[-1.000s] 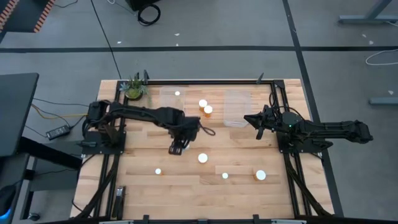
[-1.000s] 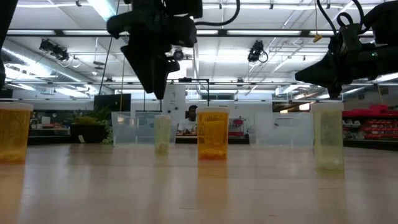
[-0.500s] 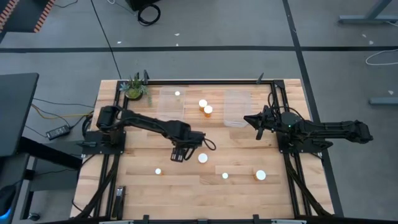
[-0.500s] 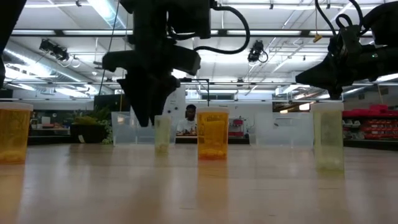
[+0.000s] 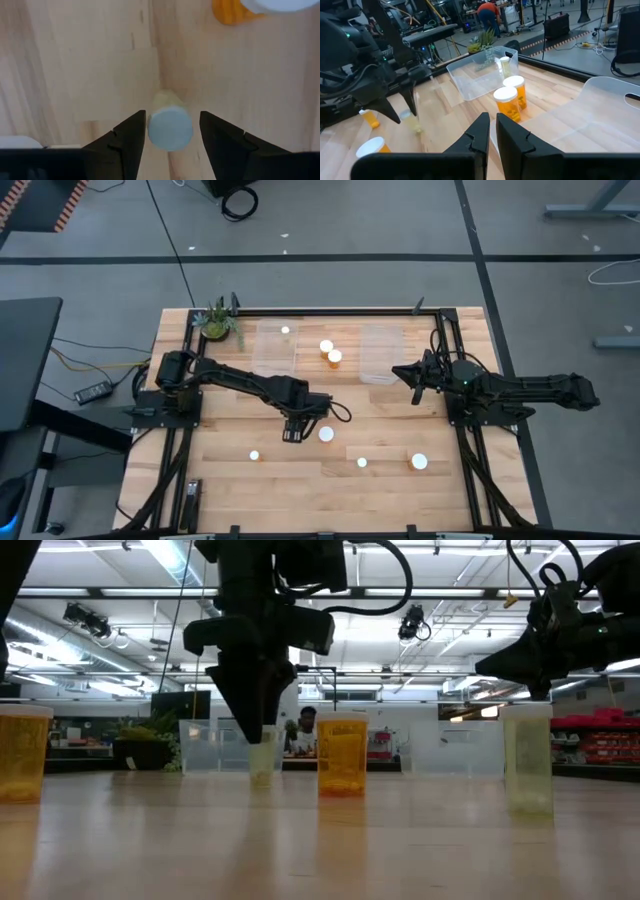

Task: Pick and place medicine bottles into bin by pill shape (circle, oval)
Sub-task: Put the top small yellow pill bottle into the left transparent bin

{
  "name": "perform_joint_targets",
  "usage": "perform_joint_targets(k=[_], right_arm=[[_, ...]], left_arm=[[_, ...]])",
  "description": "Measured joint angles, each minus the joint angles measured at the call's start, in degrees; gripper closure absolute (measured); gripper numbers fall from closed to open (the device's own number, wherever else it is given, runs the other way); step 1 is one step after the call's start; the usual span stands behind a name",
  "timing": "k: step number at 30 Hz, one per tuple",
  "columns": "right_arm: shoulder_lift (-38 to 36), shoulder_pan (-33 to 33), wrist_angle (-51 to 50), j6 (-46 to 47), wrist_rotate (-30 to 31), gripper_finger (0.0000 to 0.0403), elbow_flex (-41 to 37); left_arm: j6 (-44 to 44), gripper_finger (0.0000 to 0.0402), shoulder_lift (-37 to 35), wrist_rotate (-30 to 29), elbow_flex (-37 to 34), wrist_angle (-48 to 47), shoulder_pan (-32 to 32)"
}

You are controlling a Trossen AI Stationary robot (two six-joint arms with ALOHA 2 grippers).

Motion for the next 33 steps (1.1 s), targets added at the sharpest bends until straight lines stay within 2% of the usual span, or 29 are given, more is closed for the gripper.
perform_joint_targets(k=[14,19,24,33], right_arm=[[0.00,0.02,0.02,0.00,-0.01,0.0364,0.00],[0.00,0.01,0.04,0.00,0.00,0.0364,0.00],[0.00,0.01,0.04,0.00,-0.01,0.0364,0.00],[0.00,0.01,0.02,0.00,0.01,0.0364,0.00]], left_arm=[[0.62,0.0280,-0.02,-0.50,0.02,0.01,0.30],[1.64,0.0271,-1.15,-0.69,0.02,-0.15,1.62],[1.67,0.0271,-5.49,-0.89,0.02,-0.59,4.76],[1.36,0.0268,-14.08,-1.79,0.02,-1.83,14.80]])
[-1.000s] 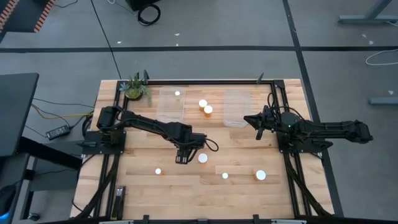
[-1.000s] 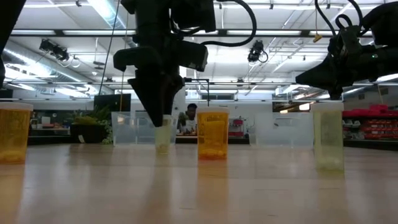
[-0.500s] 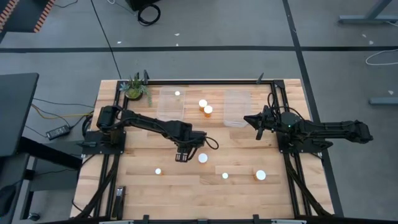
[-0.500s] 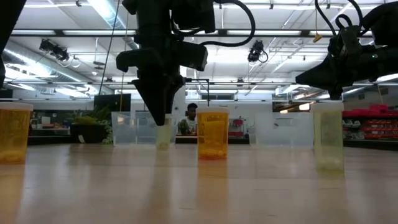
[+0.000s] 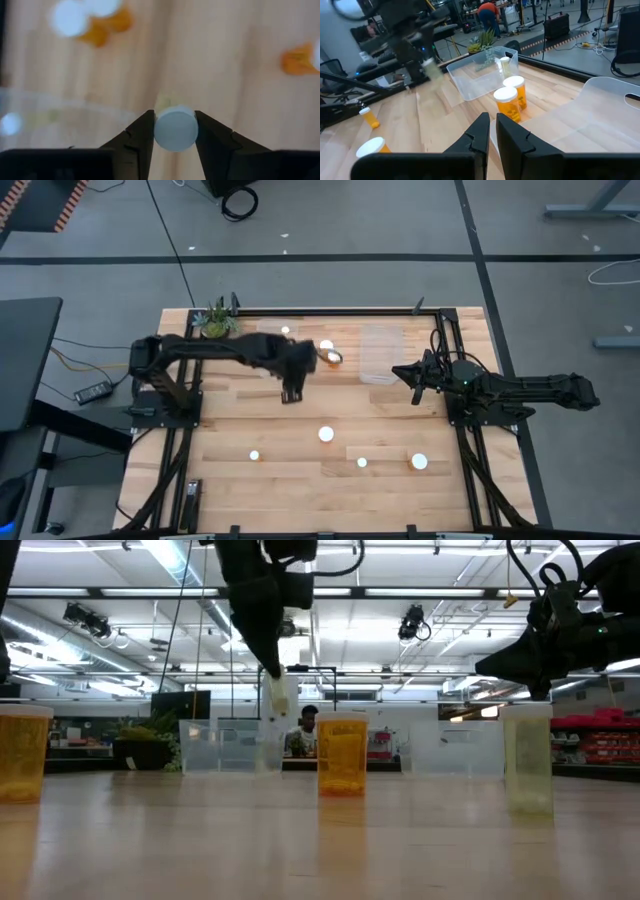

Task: Pick and place medicine bottles into bin by pill shape (circle, oval)
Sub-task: Put the top small yellow pill bottle into the left transparent bin

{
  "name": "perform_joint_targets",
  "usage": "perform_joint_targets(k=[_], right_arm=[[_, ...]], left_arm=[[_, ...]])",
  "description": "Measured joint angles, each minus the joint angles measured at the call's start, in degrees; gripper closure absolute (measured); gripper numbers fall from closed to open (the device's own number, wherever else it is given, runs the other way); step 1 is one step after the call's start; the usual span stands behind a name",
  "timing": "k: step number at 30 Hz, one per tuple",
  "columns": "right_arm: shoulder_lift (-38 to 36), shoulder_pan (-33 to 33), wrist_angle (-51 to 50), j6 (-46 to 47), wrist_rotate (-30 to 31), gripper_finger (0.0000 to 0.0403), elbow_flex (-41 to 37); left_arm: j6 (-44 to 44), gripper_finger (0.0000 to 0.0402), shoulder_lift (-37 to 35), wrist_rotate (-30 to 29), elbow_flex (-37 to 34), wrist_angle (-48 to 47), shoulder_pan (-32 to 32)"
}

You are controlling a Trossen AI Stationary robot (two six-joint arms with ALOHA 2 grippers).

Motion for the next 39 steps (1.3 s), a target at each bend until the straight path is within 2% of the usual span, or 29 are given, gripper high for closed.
perform_joint_targets(k=[10,16,33,39], right_arm=[[0.00,-0.02,-0.52,0.00,0.00,0.0364,0.00],[-0.02,0.00,-0.55,0.00,-0.02,0.0364,0.00],[0.00,0.00,-1.01,0.00,-0.01,0.0364,-0.02],[-0.01,-0.02,-1.18,0.00,-0.01,0.0364,-0.02]], left_arm=[[2.92,0.0272,-0.80,-0.65,0.00,-1.79,12.14],[1.74,0.0265,0.48,0.29,0.00,-2.09,16.98],[1.70,0.0266,9.79,5.65,-0.04,-2.97,16.58],[2.06,0.0263,11.06,5.86,-0.03,-2.50,16.07]])
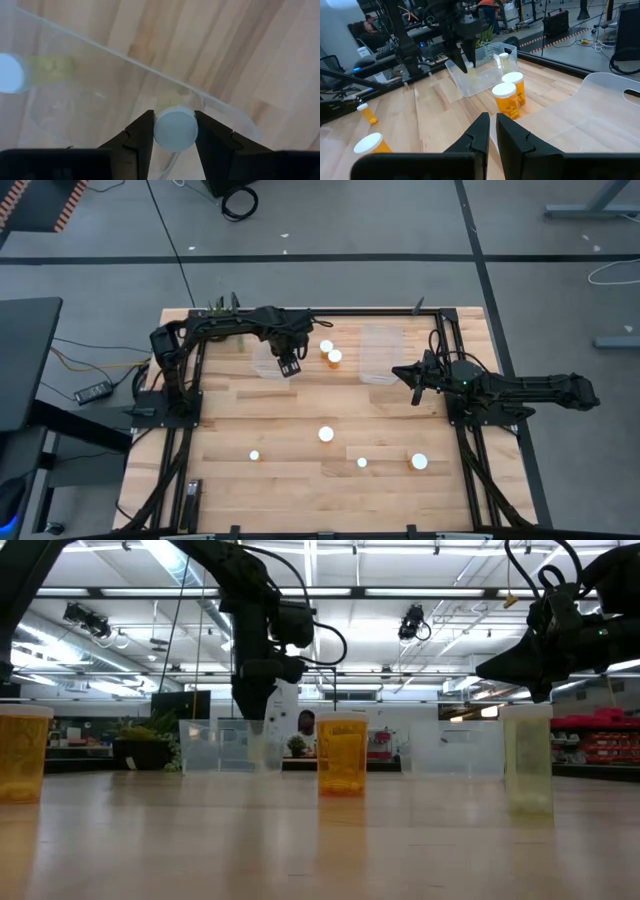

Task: Pick and place medicine bottles into bin by pill shape (circle, oval)
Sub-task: Put the top small yellow pill bottle into the left transparent bin, then put the small orange pill bottle into the left transparent bin

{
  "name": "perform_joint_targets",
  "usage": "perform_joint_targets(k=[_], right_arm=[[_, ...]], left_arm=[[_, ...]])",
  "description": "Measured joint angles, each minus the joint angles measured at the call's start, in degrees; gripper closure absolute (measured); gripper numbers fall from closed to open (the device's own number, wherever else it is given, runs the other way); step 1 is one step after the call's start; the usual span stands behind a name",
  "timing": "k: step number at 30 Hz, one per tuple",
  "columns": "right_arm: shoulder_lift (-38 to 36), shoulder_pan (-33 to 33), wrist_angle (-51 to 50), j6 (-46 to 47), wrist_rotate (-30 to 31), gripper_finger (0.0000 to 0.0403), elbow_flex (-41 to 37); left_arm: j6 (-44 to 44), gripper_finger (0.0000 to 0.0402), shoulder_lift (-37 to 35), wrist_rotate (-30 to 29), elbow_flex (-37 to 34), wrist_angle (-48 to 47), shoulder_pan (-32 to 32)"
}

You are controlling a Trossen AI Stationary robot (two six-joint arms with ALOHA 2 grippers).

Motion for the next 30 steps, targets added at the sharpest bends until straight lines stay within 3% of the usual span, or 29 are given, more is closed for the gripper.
perform_joint_targets(k=[13,23,30], right_arm=[[-0.01,0.02,-0.20,0.00,-0.01,0.0364,0.02],[-0.01,0.02,-0.24,0.00,0.01,0.0364,0.02],[-0.01,0.02,-0.22,0.00,-0.01,0.0364,0.02]], left_arm=[[1.34,0.0262,2.25,0.90,-0.01,0.86,-0.04],[2.43,0.0196,2.23,0.86,-0.01,0.58,-0.04],[4.27,0.0185,0.08,-0.81,-0.01,0.42,-0.07]])
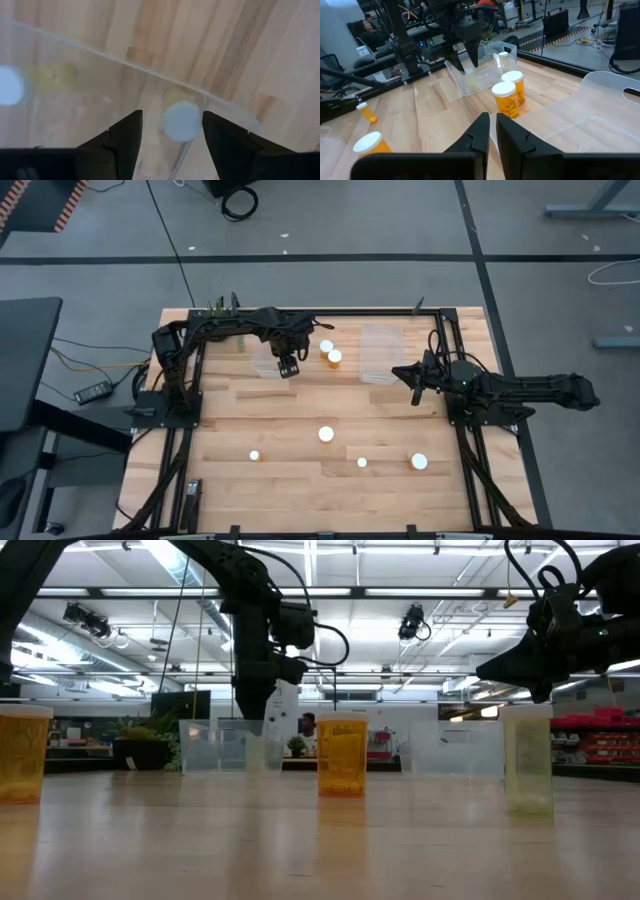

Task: Pick and place medicine bottles into bin by pill shape (circle, oval)
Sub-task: Put the small orange pill bottle into the left transparent bin

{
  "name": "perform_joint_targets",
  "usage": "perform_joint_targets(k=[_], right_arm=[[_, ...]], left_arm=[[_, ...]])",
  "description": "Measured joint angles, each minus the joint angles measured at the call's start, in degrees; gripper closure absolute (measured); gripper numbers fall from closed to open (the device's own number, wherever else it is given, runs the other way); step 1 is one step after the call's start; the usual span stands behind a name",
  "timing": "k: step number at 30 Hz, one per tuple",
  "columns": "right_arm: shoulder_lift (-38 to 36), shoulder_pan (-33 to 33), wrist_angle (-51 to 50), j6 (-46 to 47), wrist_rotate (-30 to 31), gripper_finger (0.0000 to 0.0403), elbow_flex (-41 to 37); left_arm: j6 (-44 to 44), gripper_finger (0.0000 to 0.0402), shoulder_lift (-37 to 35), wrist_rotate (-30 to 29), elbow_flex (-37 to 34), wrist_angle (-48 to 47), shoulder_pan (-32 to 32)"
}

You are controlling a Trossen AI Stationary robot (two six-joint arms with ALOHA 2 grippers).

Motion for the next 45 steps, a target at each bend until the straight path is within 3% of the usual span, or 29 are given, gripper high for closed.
perform_joint_targets(k=[10,18,31,40,45], right_arm=[[0.00,0.00,-0.02,0.00,0.02,0.0364,0.00],[0.00,-0.02,-0.04,0.00,0.00,0.0364,0.00],[0.00,0.00,-0.02,0.00,0.02,0.0364,-0.02],[0.00,-0.02,-0.03,0.00,0.00,0.0364,0.00],[0.00,-0.01,-0.03,0.00,0.02,0.0364,0.00]], left_arm=[[-0.06,0.0188,-8.13,-1.56,0.00,-0.54,-1.02],[-2.55,0.0202,-14.24,3.39,0.09,-2.81,-9.88],[-27.42,0.0196,-14.06,2.89,0.07,-24.56,-33.19],[-38.93,0.0209,-14.03,-2.76,-0.41,-24.73,-44.73],[-47.07,0.0210,-15.29,-1.37,-9.61,-19.97,-49.73]])
